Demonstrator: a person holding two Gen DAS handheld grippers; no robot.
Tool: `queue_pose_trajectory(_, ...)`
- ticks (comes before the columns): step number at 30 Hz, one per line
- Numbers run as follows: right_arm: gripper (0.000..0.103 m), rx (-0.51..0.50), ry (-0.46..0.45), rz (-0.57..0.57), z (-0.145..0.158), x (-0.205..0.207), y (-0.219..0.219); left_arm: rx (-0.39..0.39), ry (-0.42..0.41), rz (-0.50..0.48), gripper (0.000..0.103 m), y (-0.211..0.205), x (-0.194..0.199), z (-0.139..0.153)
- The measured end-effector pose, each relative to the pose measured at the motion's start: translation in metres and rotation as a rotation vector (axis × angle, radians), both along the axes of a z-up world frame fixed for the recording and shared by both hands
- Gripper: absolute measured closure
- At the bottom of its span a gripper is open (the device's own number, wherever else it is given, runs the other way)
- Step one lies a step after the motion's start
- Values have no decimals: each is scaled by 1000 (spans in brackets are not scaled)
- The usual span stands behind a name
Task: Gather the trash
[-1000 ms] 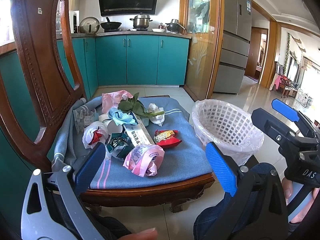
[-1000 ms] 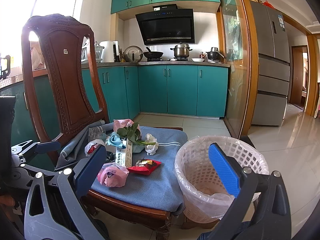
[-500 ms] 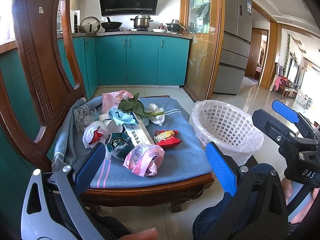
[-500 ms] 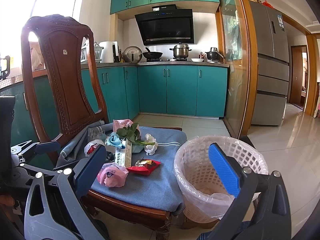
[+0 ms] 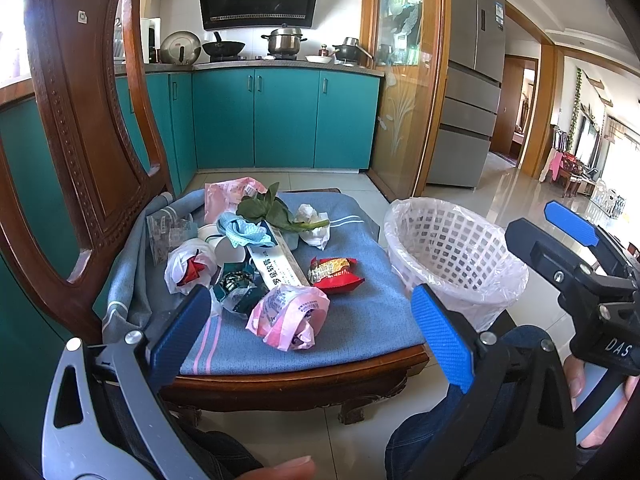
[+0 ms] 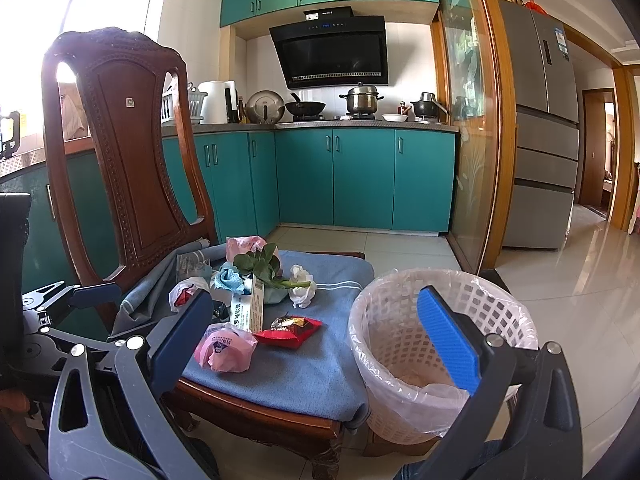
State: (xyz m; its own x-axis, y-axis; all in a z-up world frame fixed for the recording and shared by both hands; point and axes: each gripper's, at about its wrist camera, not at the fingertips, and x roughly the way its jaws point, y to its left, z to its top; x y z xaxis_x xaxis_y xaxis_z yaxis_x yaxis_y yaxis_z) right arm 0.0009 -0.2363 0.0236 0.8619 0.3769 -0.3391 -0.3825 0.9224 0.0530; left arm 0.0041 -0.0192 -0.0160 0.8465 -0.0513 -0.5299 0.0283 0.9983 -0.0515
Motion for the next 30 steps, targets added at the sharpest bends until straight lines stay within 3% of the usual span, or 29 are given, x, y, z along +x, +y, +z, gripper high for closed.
queue_pose_trajectory(30, 3, 8, 5, -3, -2, -1, -3, -13, 2, 17, 3, 5, -1, -2)
